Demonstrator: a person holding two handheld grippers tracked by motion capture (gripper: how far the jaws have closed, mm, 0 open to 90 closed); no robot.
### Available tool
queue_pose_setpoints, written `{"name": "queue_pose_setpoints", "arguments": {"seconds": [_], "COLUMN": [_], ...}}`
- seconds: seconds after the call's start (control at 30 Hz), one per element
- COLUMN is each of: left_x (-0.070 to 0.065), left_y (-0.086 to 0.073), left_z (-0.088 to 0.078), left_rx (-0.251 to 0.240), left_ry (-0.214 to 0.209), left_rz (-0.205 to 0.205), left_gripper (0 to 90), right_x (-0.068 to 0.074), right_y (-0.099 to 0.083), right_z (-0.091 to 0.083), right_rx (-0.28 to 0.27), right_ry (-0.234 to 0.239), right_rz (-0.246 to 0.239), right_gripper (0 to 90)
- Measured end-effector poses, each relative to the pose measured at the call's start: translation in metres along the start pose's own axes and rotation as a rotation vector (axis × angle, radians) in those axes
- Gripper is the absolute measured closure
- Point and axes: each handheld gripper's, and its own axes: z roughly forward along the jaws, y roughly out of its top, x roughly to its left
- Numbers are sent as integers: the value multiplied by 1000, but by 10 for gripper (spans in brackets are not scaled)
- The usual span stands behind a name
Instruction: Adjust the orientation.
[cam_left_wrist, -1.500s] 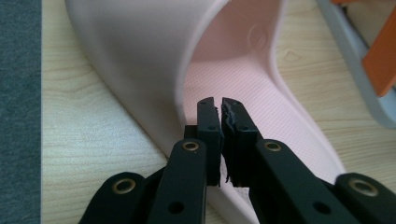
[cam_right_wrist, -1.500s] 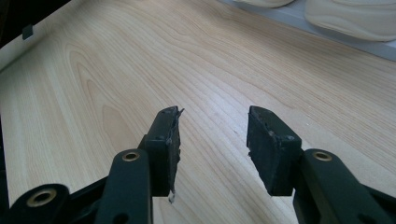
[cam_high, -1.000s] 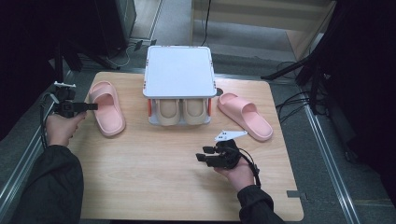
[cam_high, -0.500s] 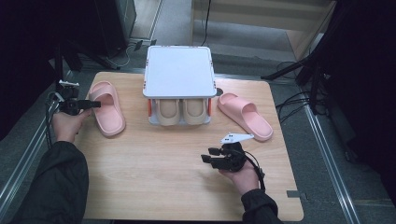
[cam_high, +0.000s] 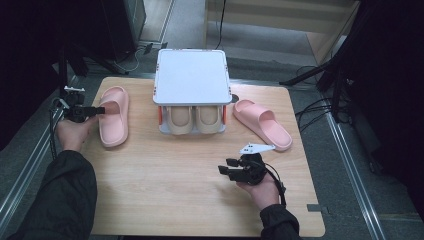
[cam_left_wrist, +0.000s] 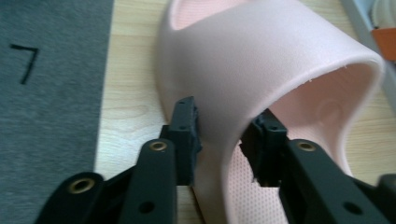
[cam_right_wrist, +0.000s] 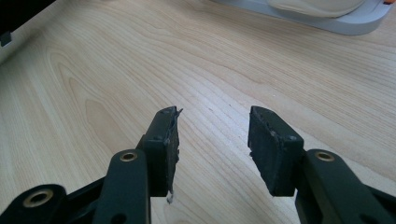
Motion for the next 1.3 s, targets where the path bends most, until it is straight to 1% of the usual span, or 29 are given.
{"name": "queue_pose_setpoints", "arguments": {"seconds": [0.03, 0.07, 0.13, 0.17, 0.2, 0.3, 0.37, 0.43, 0.47, 0.5, 0.6, 0.63, 0.67, 0.7, 0.77, 0.8, 0.83, 0.87, 0.93, 0.97, 1.0, 1.07, 1.1, 1.23, 1.27, 1.3], "left_x": [0, 0, 0, -1, 0, 0, 0, 1, 1, 2, 1, 0, -1, -2, -5, -7, -9, -9, -13, -15, -17, -21, -22, -29, -30, -32], "left_y": [0, 0, 0, 1, 1, 1, 1, 2, 2, 3, 4, 5, 5, 5, 5, 5, 4, 4, 2, 0, -1, -4, -6, -14, -16, -19], "left_z": [-1, -1, -2, -3, -3, -4, -4, -5, -6, -9, -11, -13, -14, -16, -19, -20, -24, -24, -28, -31, -33, -38, -41, -53, -56, -59], "left_rx": [1, 2, 2, 2, 5, 12, 14, 17, 14, 17, 10, 6, -1, 8, 17, 17, 24, 24, 25, 29, 31, 28, 27, 25, 28, 35], "left_ry": [10, 17, 30, 43, 56, 53, 62, 49, 51, 43, 34, 27, 17, 10, -7, -10, -22, -22, -36, -37, -40, -45, -53, -79, -88, -96], "left_rz": [6, 15, 16, 20, 29, 29, 29, 12, 10, 19, 21, 16, 3, 15, 19, 28, 35, 35, 38, 50, 53, 64, 63, 89, 89, 101], "left_gripper": [718, 718, 751, 766, 804, 822, 832, 836, 837, 839, 840, 840, 840, 840, 839, 839, 839, 839, 839, 839, 839, 839, 839, 839, 839, 839], "right_x": [0, 0, 0, 0, 0, 0, 0, 0, -1, -1, -1, -1, -2, -2, -2, -2, -2, -2, -3, -3, -4, -5, -5, -5, -5, -5], "right_y": [0, 0, 0, 0, 0, 0, 0, 1, 1, 1, 1, 2, 2, 3, 4, 5, 7, 8, 9, 10, 11, 13, 14, 18, 19, 20], "right_z": [0, 0, 0, 0, 0, -1, -1, -1, -1, -1, -2, -2, -2, -2, -3, -3, -2, -2, -2, -1, 0, 2, 2, 3, 3, 4], "right_rx": [-1, -1, -1, -1, -1, -4, -7, -8, -8, -8, -10, -11, -14, -16, -20, -22, -26, -28, -30, -33, -34, -35, -36, -44, -45, -46], "right_ry": [0, 0, -4, -5, -5, -4, -2, -3, -5, -5, -5, -4, -2, -1, 2, 4, 9, 8, 14, 16, 19, 24, 26, 33, 35, 38], "right_rz": [-1, -1, -7, -7, -3, -3, -3, -3, -1, 1, 1, 1, -1, -2, -4, -6, -13, -10, -5, -3, -4, -4, -4, -14, -13, -16], "right_gripper": [539, 539, 539, 539, 539, 539, 540, 539, 540, 540, 539, 540, 540, 539, 539, 539, 539, 539, 539, 539, 539, 539, 539, 539, 539, 540]}}
